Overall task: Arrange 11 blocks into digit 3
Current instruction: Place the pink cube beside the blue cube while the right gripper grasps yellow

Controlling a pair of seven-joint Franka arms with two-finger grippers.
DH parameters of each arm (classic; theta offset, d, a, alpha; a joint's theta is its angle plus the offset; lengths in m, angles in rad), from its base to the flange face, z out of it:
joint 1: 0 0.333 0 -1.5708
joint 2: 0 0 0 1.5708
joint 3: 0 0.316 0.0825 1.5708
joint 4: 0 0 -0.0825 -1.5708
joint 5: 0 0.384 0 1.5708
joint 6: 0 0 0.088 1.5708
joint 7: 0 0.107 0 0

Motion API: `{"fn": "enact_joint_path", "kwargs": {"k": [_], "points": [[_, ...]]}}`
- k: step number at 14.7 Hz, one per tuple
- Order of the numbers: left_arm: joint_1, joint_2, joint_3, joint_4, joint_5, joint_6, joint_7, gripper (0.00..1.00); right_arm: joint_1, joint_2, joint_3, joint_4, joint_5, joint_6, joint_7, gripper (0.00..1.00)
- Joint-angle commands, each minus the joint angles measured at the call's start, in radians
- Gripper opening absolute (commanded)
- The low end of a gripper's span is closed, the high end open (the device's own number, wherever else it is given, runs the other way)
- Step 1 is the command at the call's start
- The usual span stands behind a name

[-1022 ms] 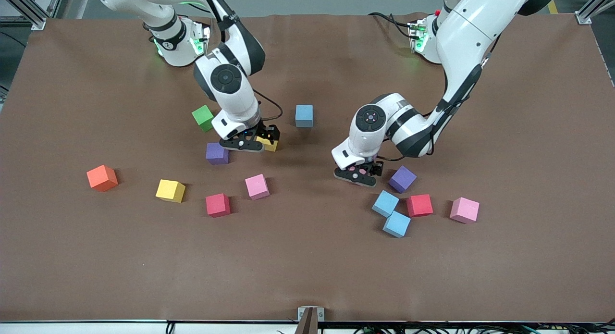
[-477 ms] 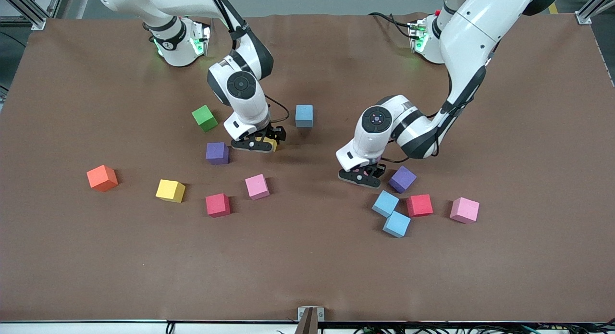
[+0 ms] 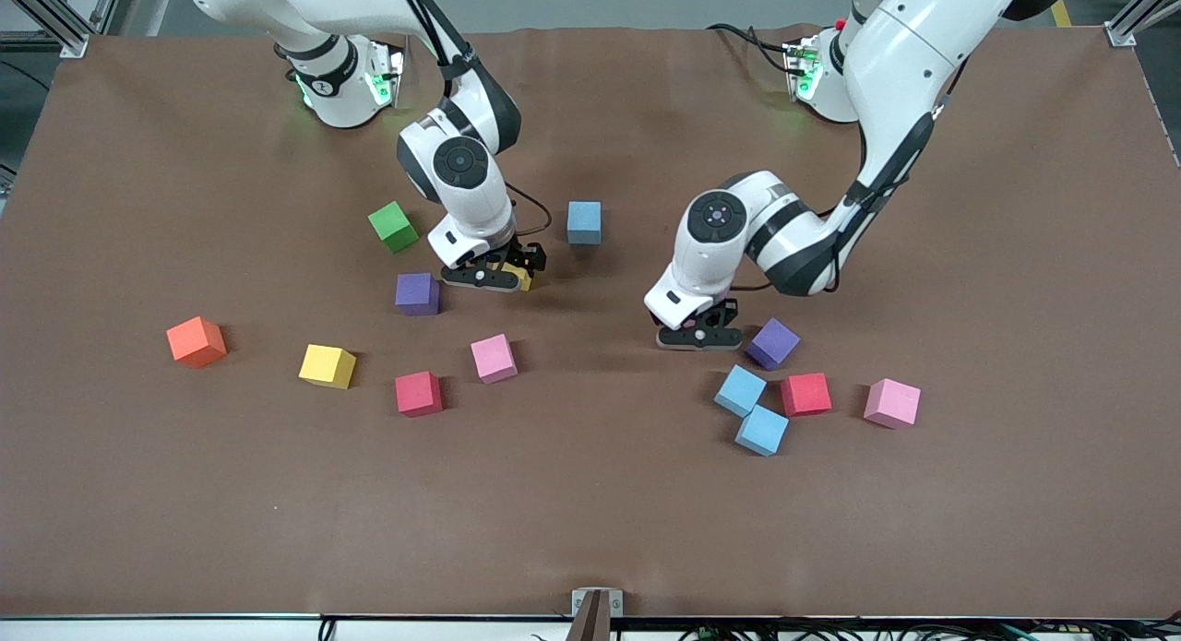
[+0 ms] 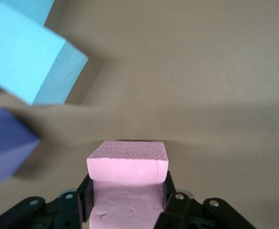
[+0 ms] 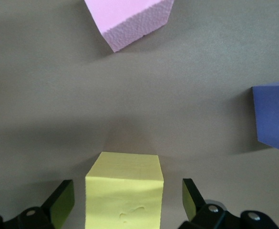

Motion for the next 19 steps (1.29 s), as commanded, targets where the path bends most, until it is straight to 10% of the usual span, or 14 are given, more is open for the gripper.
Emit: {"fn": "enact_joint_path", "kwargs": {"k": [1,9,15,19], "points": [[0.009,-0.053,-0.044,-0.038,0.002,-0.058,-0.202,0.44,0.020,0.001,-0.011,-0.024,-0.017,0.031,0.044,1.00],[0.014,-0.099,-0.175,-0.120,0.001,-0.092,-1.004,0.44,0.031,0.014,-0.011,-0.024,-0.016,0.029,0.086,0.92],[-0.001,-0.101,-0.193,-0.170,0.001,-0.092,-1.477,0.44,0.003,0.008,-0.012,-0.021,-0.016,0.011,0.228,0.19],[-0.008,-0.096,-0.215,-0.205,0.001,-0.092,-1.640,0.46,-0.012,-0.002,-0.016,-0.024,-0.016,-0.003,0.496,0.03]]}}
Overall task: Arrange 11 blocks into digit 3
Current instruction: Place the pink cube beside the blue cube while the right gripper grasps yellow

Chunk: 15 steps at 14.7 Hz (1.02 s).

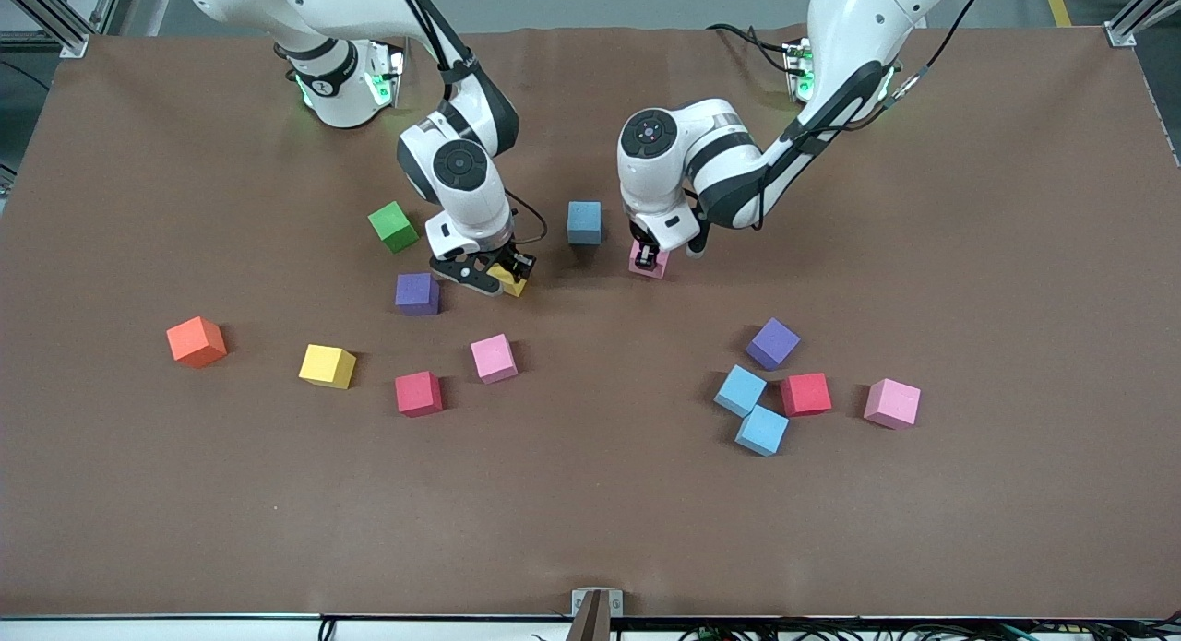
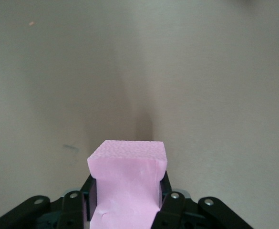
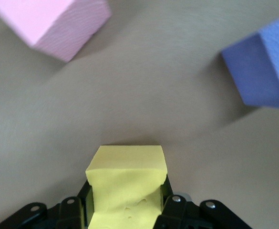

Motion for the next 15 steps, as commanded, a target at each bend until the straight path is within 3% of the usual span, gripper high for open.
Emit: {"fn": "enact_joint_path", "kwargs": {"k": [1,7,15], "points": [[-0.002,-0.023,-0.024,-0.031,0.001,-0.004,-0.123,0.46,-0.032,-0.018,0.002,-0.013,-0.015,-0.016,0.197,0.03],[-0.057,-0.005,-0.029,-0.021,0.002,-0.004,-0.335,0.46,-0.033,-0.096,0.002,-0.028,-0.015,-0.145,0.561,0.00],[-0.092,0.066,-0.026,0.042,0.010,0.000,-0.346,0.46,-0.043,-0.205,0.005,-0.154,-0.012,-0.138,0.785,0.00]]}}
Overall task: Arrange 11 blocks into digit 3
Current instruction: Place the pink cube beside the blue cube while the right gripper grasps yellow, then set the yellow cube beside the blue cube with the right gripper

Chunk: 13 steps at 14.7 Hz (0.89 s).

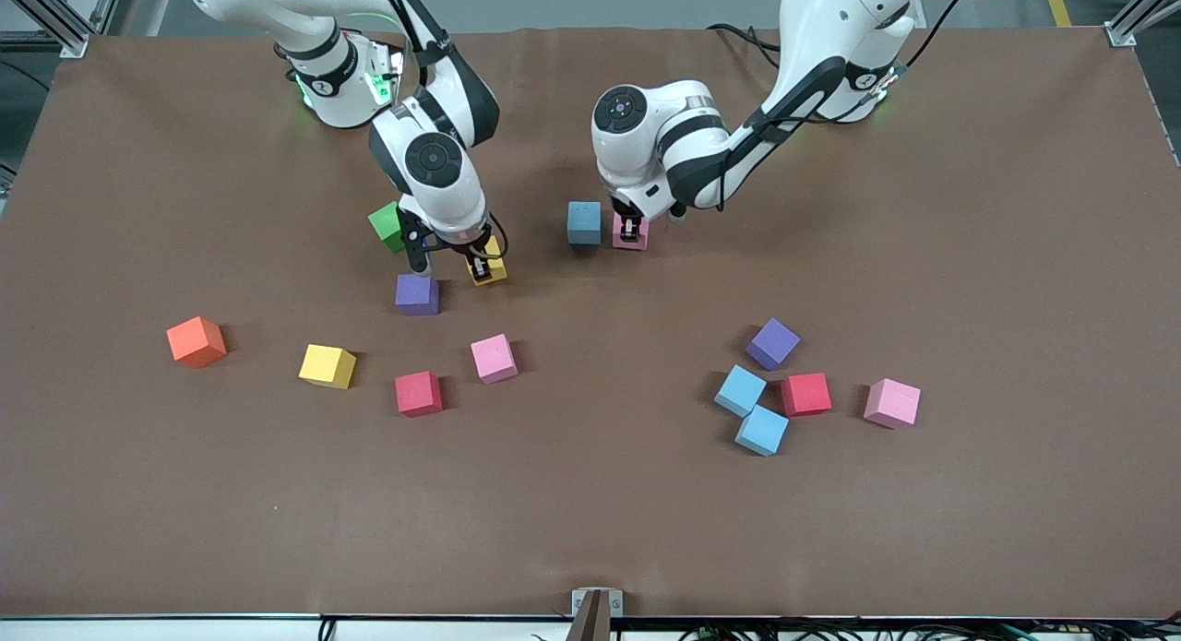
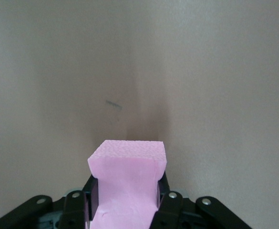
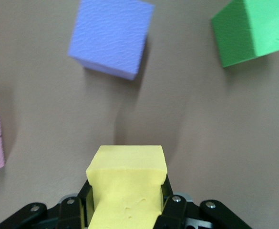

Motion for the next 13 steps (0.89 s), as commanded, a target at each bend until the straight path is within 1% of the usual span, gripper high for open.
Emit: {"fn": "enact_joint_path", "kwargs": {"k": [1,3,6,10,13], "points": [[-0.024,0.029,-0.002,0.039,0.016,-0.003,-0.143,0.46,0.001,-0.078,0.011,-0.101,-0.012,0.013,0.098,0.00],[-0.033,0.037,0.001,0.048,0.016,0.000,-0.143,0.46,0.030,-0.078,0.013,-0.123,-0.012,0.034,0.154,0.00],[-0.045,0.054,0.006,0.050,0.017,0.000,-0.143,0.46,0.071,-0.078,0.014,-0.126,-0.012,0.071,0.266,0.00],[-0.045,0.055,0.006,0.050,0.021,0.003,-0.143,0.48,0.105,-0.070,0.016,-0.123,-0.012,0.089,0.313,0.00],[-0.045,0.057,0.006,0.050,0.022,0.005,-0.143,0.50,0.134,-0.063,0.016,-0.121,-0.008,0.157,0.354,0.00]]}}
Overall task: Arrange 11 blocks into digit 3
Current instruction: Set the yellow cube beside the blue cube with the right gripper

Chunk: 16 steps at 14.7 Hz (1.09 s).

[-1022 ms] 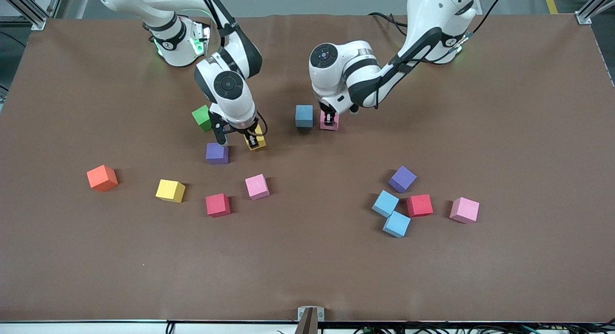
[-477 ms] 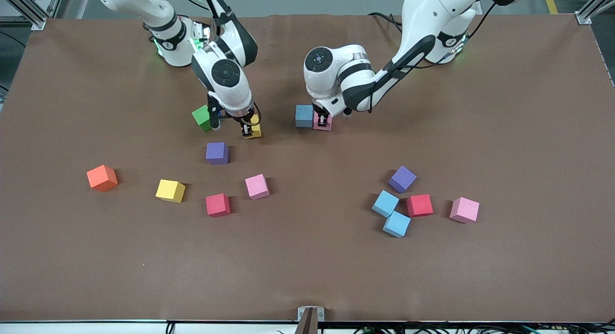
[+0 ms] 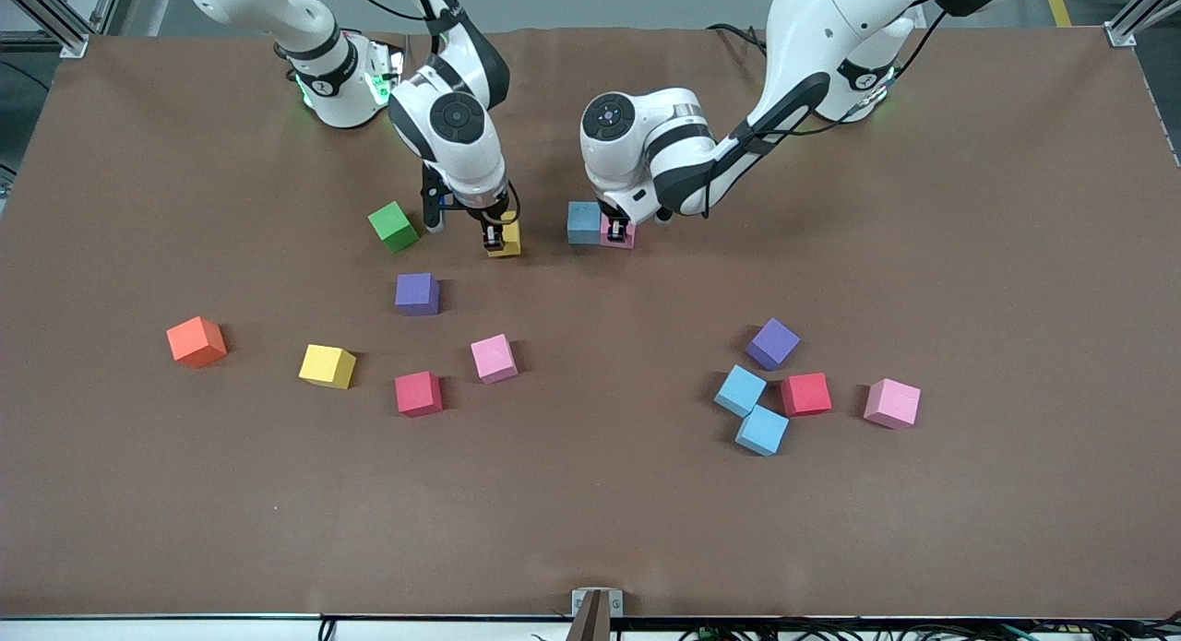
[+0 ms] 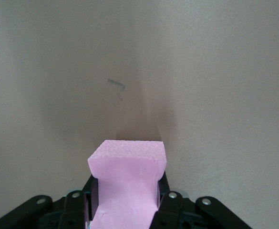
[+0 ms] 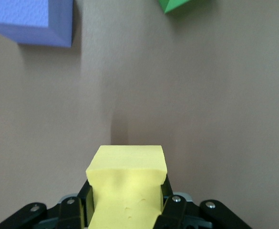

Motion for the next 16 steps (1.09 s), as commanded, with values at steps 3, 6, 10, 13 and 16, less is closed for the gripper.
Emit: {"fn": "enact_joint_path", "kwargs": {"k": [3,6,10,13,16], "points": [[-0.013,0.005,-0.001,0.009,0.024,0.004,-0.143,0.57,0.042,-0.001,-0.001,-0.028,-0.007,0.082,0.069,0.00],[-0.012,0.003,-0.001,0.009,0.025,0.004,-0.137,1.00,0.075,0.009,-0.001,-0.027,0.001,0.082,0.082,0.00],[0.005,-0.020,-0.007,0.009,0.027,-0.005,-0.131,1.00,0.102,0.039,-0.001,-0.014,0.001,0.095,0.125,0.00],[0.013,-0.075,-0.012,0.007,0.011,-0.033,-0.111,1.00,0.122,0.064,-0.001,0.001,0.001,0.115,0.161,0.00],[0.063,-0.104,-0.049,0.022,-0.010,-0.071,-0.015,1.00,0.124,0.076,-0.001,0.016,0.001,0.114,0.162,0.00]]}}
